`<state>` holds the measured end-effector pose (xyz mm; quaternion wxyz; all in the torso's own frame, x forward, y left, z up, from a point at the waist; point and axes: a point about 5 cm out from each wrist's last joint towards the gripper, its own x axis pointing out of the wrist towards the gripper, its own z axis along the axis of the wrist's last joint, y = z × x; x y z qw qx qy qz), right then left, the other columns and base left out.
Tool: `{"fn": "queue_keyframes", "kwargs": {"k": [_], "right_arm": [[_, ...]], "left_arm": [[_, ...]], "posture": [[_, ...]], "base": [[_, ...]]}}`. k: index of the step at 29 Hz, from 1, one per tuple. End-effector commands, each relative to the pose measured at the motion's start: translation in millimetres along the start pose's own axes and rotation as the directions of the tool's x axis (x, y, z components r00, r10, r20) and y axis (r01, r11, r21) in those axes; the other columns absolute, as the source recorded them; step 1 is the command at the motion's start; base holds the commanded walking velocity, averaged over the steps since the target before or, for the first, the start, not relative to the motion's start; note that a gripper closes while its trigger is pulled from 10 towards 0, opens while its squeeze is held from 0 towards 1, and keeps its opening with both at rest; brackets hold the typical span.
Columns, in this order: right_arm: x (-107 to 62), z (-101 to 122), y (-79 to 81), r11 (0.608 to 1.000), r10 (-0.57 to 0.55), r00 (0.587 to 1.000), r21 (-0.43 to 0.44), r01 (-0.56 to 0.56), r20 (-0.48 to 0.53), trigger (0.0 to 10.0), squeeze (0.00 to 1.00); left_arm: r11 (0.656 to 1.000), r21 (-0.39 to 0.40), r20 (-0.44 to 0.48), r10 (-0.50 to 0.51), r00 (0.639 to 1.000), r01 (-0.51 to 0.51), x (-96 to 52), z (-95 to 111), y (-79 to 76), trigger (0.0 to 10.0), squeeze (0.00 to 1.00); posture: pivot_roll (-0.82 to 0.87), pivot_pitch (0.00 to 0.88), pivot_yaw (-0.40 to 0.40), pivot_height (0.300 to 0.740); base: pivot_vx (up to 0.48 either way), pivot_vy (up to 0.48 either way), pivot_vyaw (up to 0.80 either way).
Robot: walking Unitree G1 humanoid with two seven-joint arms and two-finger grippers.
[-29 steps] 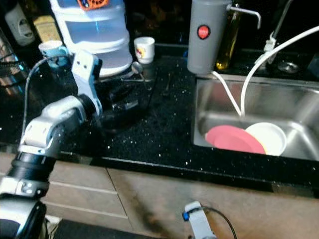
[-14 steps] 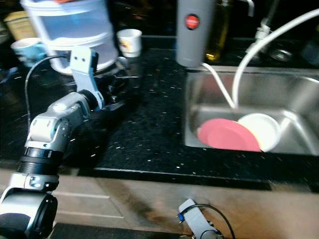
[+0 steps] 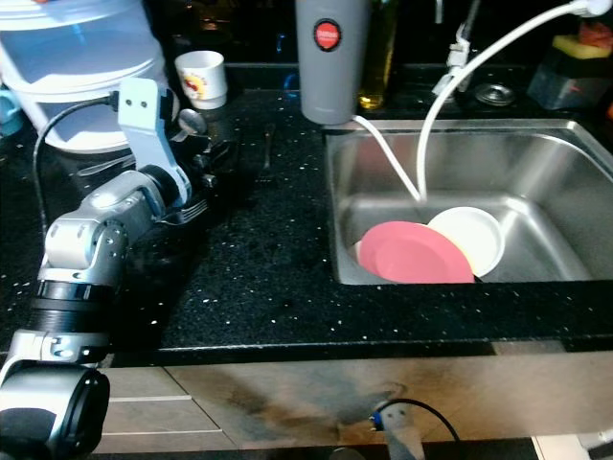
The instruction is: Kitchen organization
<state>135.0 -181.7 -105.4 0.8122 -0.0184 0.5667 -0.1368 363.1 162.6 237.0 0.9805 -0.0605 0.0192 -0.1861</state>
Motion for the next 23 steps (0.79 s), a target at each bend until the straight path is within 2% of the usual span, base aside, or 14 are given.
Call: {"fn": "queue_keyframes", "kwargs": {"k": [1,5,6,7,9,13,15,17,21,23], "right_arm": [[-0.8,-5,2.5,0.994,-0.022,1.000,0.107,0.024,-0.016,10.0,0.00],[-1.4,-6,3.6,0.977,-0.037,0.999,0.210,0.037,-0.001,10.0,0.00],[-1.4,-6,3.6,0.977,-0.037,0.999,0.210,0.037,-0.001,10.0,0.00],[4.5,4,-50.2,0.967,-0.086,0.996,0.243,0.078,0.022,10.0,0.00],[-0.8,33,-126.9,0.953,-0.146,0.983,0.281,0.109,0.112,10.0,0.00],[-0.6,39,-121.6,0.954,-0.138,0.980,0.286,0.092,0.144,10.0,0.00],[0.0,38,-116.9,0.959,-0.130,0.980,0.272,0.085,0.153,10.0,0.00],[0.5,35,-113.4,0.966,-0.122,0.981,0.246,0.082,0.152,10.0,0.00],[0.9,31,-111.5,0.967,-0.119,0.982,0.243,0.081,0.144,10.0,0.00],[0.7,35,-111.2,0.961,-0.109,0.981,0.268,0.063,0.163,10.0,0.00]], "left_arm": [[0.999,-0.042,-0.038,0.016,0.999,-0.017,-0.9,-9,3.8,10.0,0.00],[0.993,-0.110,-0.079,-0.040,0.996,0.032,-0.3,-17,0.4,10.0,0.00],[0.993,-0.110,-0.079,-0.040,0.996,0.032,-0.3,-17,0.4,10.0,0.00],[0.992,-0.108,-0.093,-0.080,0.992,0.070,-0.5,-20,-3.6,10.0,0.00],[0.977,-0.104,-0.141,-0.202,0.969,0.188,-2.3,-27,-18.0,10.0,0.00],[0.959,-0.034,-0.189,-0.283,0.940,0.282,-5.9,-30,-28.8,10.0,0.00],[0.949,0.062,-0.221,-0.289,0.932,0.309,-7.3,-29,-30.9,10.0,0.00],[0.948,0.122,-0.217,-0.263,0.940,0.294,-5.3,-23,-30.3,10.0,0.00],[0.947,0.138,-0.200,-0.261,0.944,0.291,-3.6,-19,-32.5,10.0,0.00],[0.938,0.146,-0.189,-0.286,0.939,0.315,-4.0,-16,-38.8,10.0,0.00]], "posture": [[-0.02,0.036,0.015,0.740],[-0.03,0.033,0.017,0.740],[-0.03,0.033,0.017,0.740],[-0.03,0.031,0.017,0.740],[-0.03,0.026,0.020,0.740],[-0.04,0.024,0.022,0.740],[-0.04,0.021,0.022,0.740],[-0.04,0.019,0.022,0.740],[-0.04,0.021,0.024,0.740],[-0.04,0.022,0.024,0.740]], "base": [[0.000,0.000,0.00],[0.000,0.000,0.00],[0.000,0.000,0.00],[0.000,0.000,0.00],[0.000,0.000,0.00],[0.000,0.000,0.00],[0.000,0.000,0.00],[0.000,0.000,0.00],[0.000,0.000,0.00],[0.000,0.000,0.00]]}}
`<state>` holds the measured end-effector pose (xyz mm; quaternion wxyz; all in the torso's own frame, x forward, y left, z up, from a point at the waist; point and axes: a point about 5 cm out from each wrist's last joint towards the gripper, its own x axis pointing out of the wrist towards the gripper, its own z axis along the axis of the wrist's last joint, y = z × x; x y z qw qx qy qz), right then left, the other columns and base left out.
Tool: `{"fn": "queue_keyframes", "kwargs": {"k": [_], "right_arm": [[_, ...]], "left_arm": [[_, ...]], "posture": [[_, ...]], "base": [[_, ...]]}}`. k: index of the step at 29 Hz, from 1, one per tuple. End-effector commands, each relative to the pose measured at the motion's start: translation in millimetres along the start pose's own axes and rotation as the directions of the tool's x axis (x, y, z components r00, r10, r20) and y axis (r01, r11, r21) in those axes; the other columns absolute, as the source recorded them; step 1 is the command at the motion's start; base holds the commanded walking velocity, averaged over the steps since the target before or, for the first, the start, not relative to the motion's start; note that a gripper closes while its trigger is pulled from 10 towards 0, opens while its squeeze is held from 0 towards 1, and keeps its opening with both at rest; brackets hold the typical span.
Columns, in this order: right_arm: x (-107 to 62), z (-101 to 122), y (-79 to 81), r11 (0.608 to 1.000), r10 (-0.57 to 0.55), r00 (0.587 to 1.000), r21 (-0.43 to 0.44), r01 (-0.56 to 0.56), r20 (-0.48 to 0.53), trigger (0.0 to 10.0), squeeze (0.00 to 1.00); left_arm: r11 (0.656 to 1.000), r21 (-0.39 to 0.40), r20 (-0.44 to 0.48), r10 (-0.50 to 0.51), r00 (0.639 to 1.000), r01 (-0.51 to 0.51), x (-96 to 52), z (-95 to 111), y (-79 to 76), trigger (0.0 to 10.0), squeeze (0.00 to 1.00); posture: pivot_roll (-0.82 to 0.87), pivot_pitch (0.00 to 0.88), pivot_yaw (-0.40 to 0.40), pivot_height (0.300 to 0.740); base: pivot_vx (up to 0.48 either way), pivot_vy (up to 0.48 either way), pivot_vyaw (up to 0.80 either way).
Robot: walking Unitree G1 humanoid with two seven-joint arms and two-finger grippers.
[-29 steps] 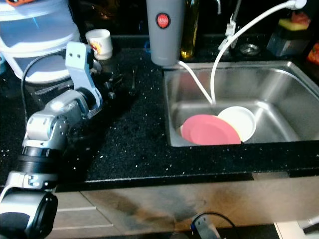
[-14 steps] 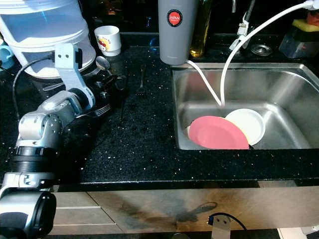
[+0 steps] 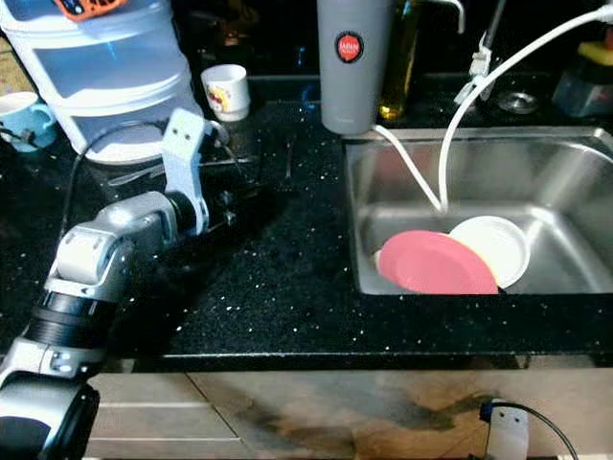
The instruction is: Kitchen organization
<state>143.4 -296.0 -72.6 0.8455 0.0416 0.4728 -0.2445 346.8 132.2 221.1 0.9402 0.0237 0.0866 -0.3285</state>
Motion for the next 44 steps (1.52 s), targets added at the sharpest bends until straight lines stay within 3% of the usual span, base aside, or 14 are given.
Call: {"fn": "queue_keyframes", "kwargs": {"k": [1,3,5,9,13,17,25,29,34,36,38,39,40,44], "right_arm": [[0.2,2,3.7,0.999,0.021,1.000,0.037,-0.022,0.013,10.0,0.00],[0.3,3,4.1,0.998,0.027,0.999,0.049,-0.028,0.020,10.0,0.00],[0.7,10,5.0,0.988,0.035,0.998,0.151,-0.043,0.056,10.0,0.00],[1.1,18,2.5,0.970,0.029,0.996,0.236,-0.049,0.087,10.0,0.00],[1.4,25,0.7,0.985,0.029,0.995,0.169,-0.045,0.097,10.0,0.00],[1.2,21,-0.5,0.999,0.034,0.997,-0.008,-0.033,0.076,10.0,0.00],[0.0,2,-1.3,0.998,0.033,0.999,-0.047,-0.033,0.017,10.0,0.00],[0.4,6,0.8,0.996,0.044,0.999,-0.074,-0.042,0.025,10.0,0.00],[0.0,1,2.1,0.994,0.046,0.999,-0.103,-0.044,0.011,10.0,0.00],[-0.1,1,1.8,0.994,0.045,0.999,-0.105,-0.044,0.009,10.0,0.00],[-0.1,0,1.7,0.993,0.046,0.999,-0.106,-0.045,0.009,10.0,0.00],[-0.2,0,1.6,0.993,0.047,0.999,-0.112,-0.046,0.006,10.0,0.00],[-0.2,0,1.6,0.993,0.047,0.999,-0.112,-0.046,0.006,10.0,0.00],[-0.2,-1,1.9,0.991,0.051,0.999,-0.126,-0.050,0.002,10.0,0.00]], "left_arm": [[0.999,0.042,0.023,-0.026,0.999,0.025,1.2,6,-8.0,10.0,0.00],[0.999,0.042,0.031,-0.026,0.999,0.025,1.4,7,-8.8,10.0,0.00],[1.000,0.026,0.035,0.010,0.999,-0.011,0.8,3,-3.5,10.0,0.00],[0.999,0.022,0.021,0.039,0.999,-0.040,0.0,-2,2.6,10.0,0.00],[0.998,0.022,0.006,0.055,0.998,-0.055,-0.5,-5,6.4,10.0,0.00],[0.999,0.005,0.003,0.039,0.999,-0.039,0.9,-7,4.4,10.0,0.00],[0.999,-0.026,-0.017,0.026,1.000,-0.027,1.0,-14,6.4,10.0,0.00],[0.999,-0.049,-0.091,-0.024,0.996,0.019,2.7,-26,5.1,10.0,0.00],[0.996,0.002,-0.123,-0.088,0.989,0.089,3.4,-26,-0.2,10.0,0.00],[0.994,0.107,-0.066,-0.019,0.998,0.026,2.3,-10,5.6,10.0,0.00],[0.990,0.139,-0.057,0.012,0.998,-0.004,1.4,-6,8.3,10.0,0.00],[0.971,0.230,-0.020,0.076,0.997,-0.069,-0.6,3,13.3,10.0,0.00],[0.971,0.230,-0.020,0.076,0.997,-0.069,-0.6,3,13.3,10.0,0.00],[0.925,0.377,0.020,0.046,0.999,-0.050,-19.7,32,13.8,10.0,0.00]], "posture": [[-0.04,0.023,0.021,0.740],[-0.04,0.024,0.022,0.740],[-0.04,0.025,0.023,0.740],[-0.04,0.027,0.023,0.740],[-0.04,0.025,0.026,0.740],[-0.05,0.022,0.020,0.740],[-0.04,0.022,0.023,0.740],[-0.04,0.014,0.020,0.740],[-0.04,0.008,0.024,0.740],[-0.04,0.005,0.025,0.740],[-0.04,0.005,0.026,0.740],[-0.04,0.004,0.022,0.740],[-0.04,0.004,0.022,0.740],[-0.04,0.012,0.020,0.740]], "base": [[0.000,0.000,0.00],[0.000,0.000,0.00],[0.000,0.000,0.00],[0.000,0.000,0.00],[0.000,0.000,0.00],[0.000,0.000,0.00],[0.000,0.000,0.00],[0.000,0.000,0.00],[0.000,0.000,0.00],[0.000,0.000,0.00],[0.000,0.000,0.00],[0.000,0.000,0.00],[0.000,0.000,0.00],[0.000,0.000,0.00]]}}
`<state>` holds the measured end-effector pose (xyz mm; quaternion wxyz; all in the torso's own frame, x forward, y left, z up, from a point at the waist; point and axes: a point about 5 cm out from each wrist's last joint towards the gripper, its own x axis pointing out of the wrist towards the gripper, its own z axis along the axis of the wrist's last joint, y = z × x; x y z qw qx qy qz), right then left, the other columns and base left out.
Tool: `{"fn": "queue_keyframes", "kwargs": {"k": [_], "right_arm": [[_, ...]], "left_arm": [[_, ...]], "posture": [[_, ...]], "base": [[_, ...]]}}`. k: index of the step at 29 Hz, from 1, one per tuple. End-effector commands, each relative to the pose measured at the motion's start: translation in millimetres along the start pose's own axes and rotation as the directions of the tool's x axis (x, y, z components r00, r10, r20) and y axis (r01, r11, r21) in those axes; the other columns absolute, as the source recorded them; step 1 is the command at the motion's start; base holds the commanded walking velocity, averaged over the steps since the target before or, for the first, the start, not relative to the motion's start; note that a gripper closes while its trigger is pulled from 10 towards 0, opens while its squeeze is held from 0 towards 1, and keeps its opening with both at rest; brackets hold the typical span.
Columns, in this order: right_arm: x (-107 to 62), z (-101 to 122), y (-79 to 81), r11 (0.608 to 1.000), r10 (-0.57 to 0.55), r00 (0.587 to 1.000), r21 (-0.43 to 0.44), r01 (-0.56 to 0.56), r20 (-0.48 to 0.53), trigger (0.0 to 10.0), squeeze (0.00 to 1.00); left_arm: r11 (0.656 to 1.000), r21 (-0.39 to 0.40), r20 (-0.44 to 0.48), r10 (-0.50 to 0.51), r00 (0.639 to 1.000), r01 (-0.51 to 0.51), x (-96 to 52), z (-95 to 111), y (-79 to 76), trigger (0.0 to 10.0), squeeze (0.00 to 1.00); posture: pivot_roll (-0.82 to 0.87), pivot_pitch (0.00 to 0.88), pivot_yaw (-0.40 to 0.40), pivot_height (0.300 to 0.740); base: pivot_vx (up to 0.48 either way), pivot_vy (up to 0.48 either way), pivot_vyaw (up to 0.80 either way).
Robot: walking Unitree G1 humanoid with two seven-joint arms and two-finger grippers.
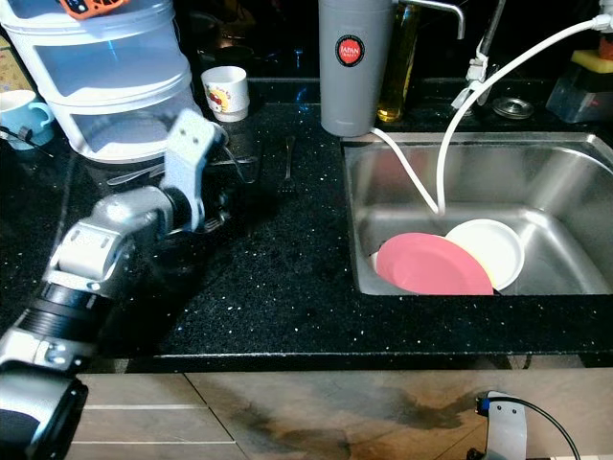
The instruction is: Kitchen organization
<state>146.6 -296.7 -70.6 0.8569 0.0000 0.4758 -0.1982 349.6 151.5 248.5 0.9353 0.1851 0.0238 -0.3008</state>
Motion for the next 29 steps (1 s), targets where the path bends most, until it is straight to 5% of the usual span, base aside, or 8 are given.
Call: {"fn": "queue_keyframes", "kwargs": {"k": [1,4,5,8,11,13,23,29], "right_arm": [[-0.3,-4,2.1,1.000,0.008,1.000,-0.011,-0.008,-0.017,10.0,0.00],[-0.4,-5,2.5,1.000,0.009,1.000,-0.013,-0.010,-0.017,10.0,0.00],[-0.6,-7,2.8,1.000,0.009,1.000,-0.012,-0.009,-0.022,10.0,0.00],[-0.7,-7,3.4,1.000,0.010,1.000,-0.014,-0.011,-0.025,10.0,0.00],[-0.6,-8,5.0,1.000,0.015,1.000,-0.020,-0.016,-0.026,10.0,0.00],[-0.6,-8,5.3,1.000,0.016,1.000,-0.023,-0.017,-0.026,10.0,0.00],[-0.5,-7,6.2,0.999,0.020,0.999,-0.032,-0.021,-0.025,10.0,0.00],[-0.2,-5,6.4,0.999,0.022,1.000,-0.038,-0.022,-0.022,10.0,0.00]], "left_arm": [[0.996,0.063,0.005,-0.070,0.998,0.070,-12.9,11,1.1,10.0,0.00],[0.985,0.083,-0.003,-0.154,0.988,0.154,-27.3,18,1.6,10.0,0.00],[0.945,0.120,-0.059,-0.300,0.952,0.305,-55.4,22,3.8,10.0,0.00],[0.903,0.149,-0.135,-0.385,0.913,0.403,-77.7,21,7.6,10.0,0.00],[0.870,0.089,-0.319,-0.436,0.842,0.484,-109.8,2,22.6,10.0,0.00],[0.874,0.066,-0.391,-0.422,0.818,0.482,-118.3,-7,28.7,10.0,0.00],[0.875,-0.003,-0.586,-0.394,0.708,0.484,-133.0,-41,38.4,10.0,0.00],[0.910,0.090,-0.587,-0.280,0.760,0.405,-117.4,-46,54.0,10.0,0.00]], "posture": [[-0.04,0.010,0.023,0.740],[-0.04,0.010,0.027,0.740],[-0.03,0.017,0.031,0.740],[-0.02,0.017,0.034,0.740],[-0.01,0.024,0.044,0.740],[-0.01,0.020,0.046,0.740],[0.00,0.018,0.043,0.740],[-0.01,0.016,0.044,0.740]], "base": [[0.000,0.000,0.00],[0.000,0.000,0.00],[0.000,0.000,0.00],[0.000,0.000,0.00],[0.000,0.000,0.00],[0.000,0.000,0.00],[0.000,0.000,0.00],[0.000,0.000,0.00]]}}
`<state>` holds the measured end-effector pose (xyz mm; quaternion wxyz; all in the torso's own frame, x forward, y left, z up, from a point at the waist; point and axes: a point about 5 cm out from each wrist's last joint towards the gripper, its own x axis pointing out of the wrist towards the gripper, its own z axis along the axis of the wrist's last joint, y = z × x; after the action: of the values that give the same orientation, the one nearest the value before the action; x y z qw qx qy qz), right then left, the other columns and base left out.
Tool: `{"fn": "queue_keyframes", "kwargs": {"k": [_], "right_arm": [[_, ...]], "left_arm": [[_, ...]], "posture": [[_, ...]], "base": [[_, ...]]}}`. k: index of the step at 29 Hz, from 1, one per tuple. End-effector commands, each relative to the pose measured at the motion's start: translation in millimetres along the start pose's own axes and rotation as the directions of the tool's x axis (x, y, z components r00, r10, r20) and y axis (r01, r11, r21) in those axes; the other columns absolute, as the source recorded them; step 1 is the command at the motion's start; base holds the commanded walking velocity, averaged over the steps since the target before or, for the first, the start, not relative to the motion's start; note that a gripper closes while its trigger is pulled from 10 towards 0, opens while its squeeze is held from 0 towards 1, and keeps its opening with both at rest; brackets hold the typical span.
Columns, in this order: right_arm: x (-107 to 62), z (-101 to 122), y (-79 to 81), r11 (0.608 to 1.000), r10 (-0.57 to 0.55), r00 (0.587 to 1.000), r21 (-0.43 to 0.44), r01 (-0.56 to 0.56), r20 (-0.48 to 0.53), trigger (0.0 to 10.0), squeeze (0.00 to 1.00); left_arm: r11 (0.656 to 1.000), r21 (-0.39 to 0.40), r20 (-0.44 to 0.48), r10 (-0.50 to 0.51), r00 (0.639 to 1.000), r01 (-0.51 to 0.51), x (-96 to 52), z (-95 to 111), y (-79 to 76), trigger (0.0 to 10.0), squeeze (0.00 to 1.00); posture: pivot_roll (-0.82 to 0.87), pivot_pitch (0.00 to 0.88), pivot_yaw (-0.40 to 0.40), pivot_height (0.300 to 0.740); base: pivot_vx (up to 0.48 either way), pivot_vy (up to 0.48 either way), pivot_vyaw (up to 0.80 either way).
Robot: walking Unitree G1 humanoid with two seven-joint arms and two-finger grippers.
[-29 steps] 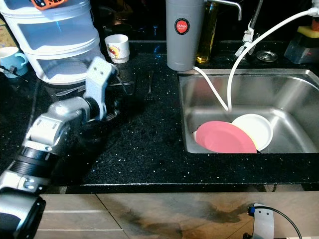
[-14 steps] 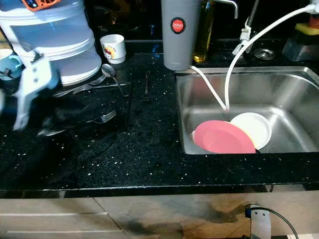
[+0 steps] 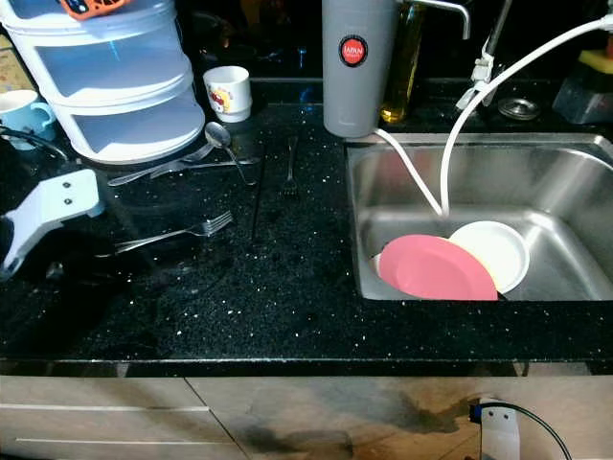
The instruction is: Kitchen organization
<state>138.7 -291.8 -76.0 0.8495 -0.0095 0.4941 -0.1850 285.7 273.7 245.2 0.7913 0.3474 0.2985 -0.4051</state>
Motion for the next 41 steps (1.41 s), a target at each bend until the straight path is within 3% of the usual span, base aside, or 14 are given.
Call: {"fn": "queue_keyframes", "kwargs": {"k": [1,9,12,14,19,29,35,41], "right_arm": [[0.7,5,3.5,1.000,0.011,1.000,-0.005,-0.011,0.014,10.0,0.00],[0.7,4,4.2,1.000,0.011,1.000,-0.024,-0.011,0.008,10.0,0.00],[0.7,4,4.3,1.000,0.011,1.000,-0.026,-0.011,0.007,10.0,0.00],[0.8,5,3.3,1.000,0.009,1.000,-0.026,-0.009,0.009,10.0,0.00],[0.8,6,2.5,1.000,0.006,1.000,-0.026,-0.006,0.010,10.0,0.00],[0.9,7,1.7,1.000,0.004,1.000,-0.026,-0.004,0.013,10.0,0.00],[0.9,7,1.4,1.000,0.002,1.000,-0.022,-0.001,0.014,10.0,0.00],[0.9,8,0.6,1.000,-0.001,1.000,-0.021,0.001,0.015,10.0,0.00]], "left_arm": [[0.999,0.022,0.002,0.050,0.999,-0.050,5.0,1,7.3,10.0,0.00],[0.989,0.039,0.077,0.139,0.987,-0.142,4.3,17,26.3,10.0,0.00],[0.995,0.015,0.116,0.098,0.988,-0.100,7.9,21,25.9,10.0,0.00],[1.000,-0.023,0.133,-0.011,0.991,0.014,19.5,18,20.3,10.0,0.00],[0.990,-0.059,0.145,-0.116,0.983,0.126,25.2,16,17.2,10.0,0.00],[0.985,-0.082,0.090,-0.143,0.986,0.150,29.5,10,26.3,10.0,0.00],[0.973,-0.126,0.063,-0.188,0.980,0.194,48.0,-3,21.6,10.0,0.00],[0.962,-0.124,0.088,-0.234,0.968,0.244,63.2,7,17.3,10.0,0.00]], "posture": [[-0.01,0.016,0.044,0.740],[-0.01,0.014,0.041,0.740],[-0.01,0.017,0.043,0.740],[-0.02,0.022,0.044,0.740],[-0.02,0.028,0.043,0.740],[-0.02,0.036,0.048,0.740],[-0.03,0.038,0.048,0.740],[-0.03,0.038,0.050,0.740]], "base": [[0.000,0.000,0.00],[0.000,0.000,0.00],[0.000,0.000,0.00],[0.000,0.000,0.00],[0.000,0.000,0.00],[0.000,0.000,0.00],[0.000,0.000,0.00],[0.000,0.000,0.00]]}}
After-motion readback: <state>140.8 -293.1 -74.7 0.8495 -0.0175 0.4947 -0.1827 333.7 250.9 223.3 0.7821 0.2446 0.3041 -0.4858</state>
